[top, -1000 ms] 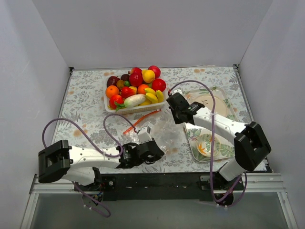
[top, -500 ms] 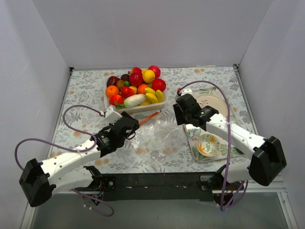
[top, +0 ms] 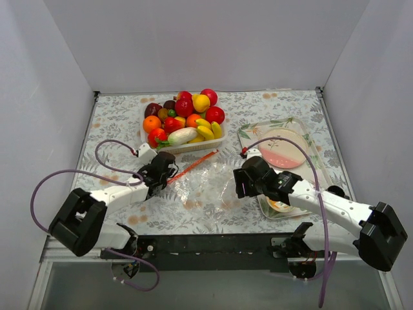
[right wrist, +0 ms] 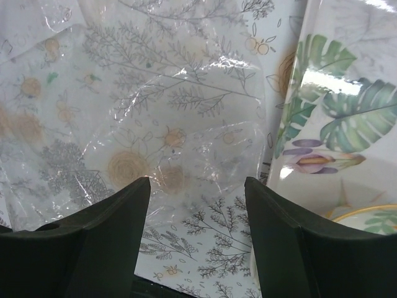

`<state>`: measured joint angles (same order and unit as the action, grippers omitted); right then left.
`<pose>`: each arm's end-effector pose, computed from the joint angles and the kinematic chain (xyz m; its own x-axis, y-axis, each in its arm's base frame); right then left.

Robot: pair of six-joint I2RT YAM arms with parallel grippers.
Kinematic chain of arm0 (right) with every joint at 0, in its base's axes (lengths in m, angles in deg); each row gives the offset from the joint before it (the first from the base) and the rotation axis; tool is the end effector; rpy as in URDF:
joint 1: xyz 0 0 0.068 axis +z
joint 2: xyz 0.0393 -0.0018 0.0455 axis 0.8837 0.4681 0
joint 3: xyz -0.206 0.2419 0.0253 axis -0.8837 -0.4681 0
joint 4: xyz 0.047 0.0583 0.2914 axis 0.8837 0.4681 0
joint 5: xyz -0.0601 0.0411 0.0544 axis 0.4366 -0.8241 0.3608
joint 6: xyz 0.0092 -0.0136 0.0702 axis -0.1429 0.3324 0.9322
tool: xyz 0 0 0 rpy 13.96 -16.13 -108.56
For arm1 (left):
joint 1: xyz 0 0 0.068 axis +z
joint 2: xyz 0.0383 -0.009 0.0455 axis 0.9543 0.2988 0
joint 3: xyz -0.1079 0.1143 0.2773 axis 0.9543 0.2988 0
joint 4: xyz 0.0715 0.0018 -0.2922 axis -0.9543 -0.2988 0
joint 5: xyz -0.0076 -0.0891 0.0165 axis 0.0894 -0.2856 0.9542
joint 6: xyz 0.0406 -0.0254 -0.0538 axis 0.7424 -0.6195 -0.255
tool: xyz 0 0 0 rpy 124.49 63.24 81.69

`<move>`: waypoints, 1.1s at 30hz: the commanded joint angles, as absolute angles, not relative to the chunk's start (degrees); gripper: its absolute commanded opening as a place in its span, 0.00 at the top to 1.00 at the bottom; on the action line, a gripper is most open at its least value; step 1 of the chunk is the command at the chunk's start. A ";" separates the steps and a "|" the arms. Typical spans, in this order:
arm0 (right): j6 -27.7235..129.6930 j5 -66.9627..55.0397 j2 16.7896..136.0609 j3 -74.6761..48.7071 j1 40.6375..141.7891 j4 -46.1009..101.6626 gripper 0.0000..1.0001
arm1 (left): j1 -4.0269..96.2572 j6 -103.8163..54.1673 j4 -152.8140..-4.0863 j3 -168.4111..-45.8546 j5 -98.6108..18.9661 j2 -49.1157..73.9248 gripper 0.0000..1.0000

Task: Place the food in the zip-top bag and seal the zipper
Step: Adjust the zipper food storage bag at the center of the board.

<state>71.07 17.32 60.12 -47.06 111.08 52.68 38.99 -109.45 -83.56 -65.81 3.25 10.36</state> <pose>0.1835 0.1866 0.2384 -0.7157 -0.1590 -0.6801 -0.3209 0.9398 0.1179 0.2427 -0.1207 0.1744 -0.0567 -0.9426 -0.3292 -0.6039 0.2949 -0.7405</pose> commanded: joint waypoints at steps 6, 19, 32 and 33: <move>77.13 16.18 55.99 -53.63 112.18 44.77 0.27 | 39.57 -106.14 -73.88 -62.83 -2.80 16.63 0.99; 72.65 8.89 66.43 -48.90 102.18 35.72 0.22 | 28.24 -114.31 -76.50 -53.25 -8.18 5.03 1.00; 69.02 31.81 80.24 -25.09 112.70 53.98 0.23 | 17.16 -131.43 -103.27 -59.12 4.72 -5.41 0.77; 69.65 31.74 81.03 -24.64 114.54 54.17 0.23 | 17.16 -136.07 -107.41 -60.18 6.65 -6.83 0.69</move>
<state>67.98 22.65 80.09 -29.38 108.37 47.74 17.26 -123.02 -87.95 -54.80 -4.80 -0.55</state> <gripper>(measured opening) 0.774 0.213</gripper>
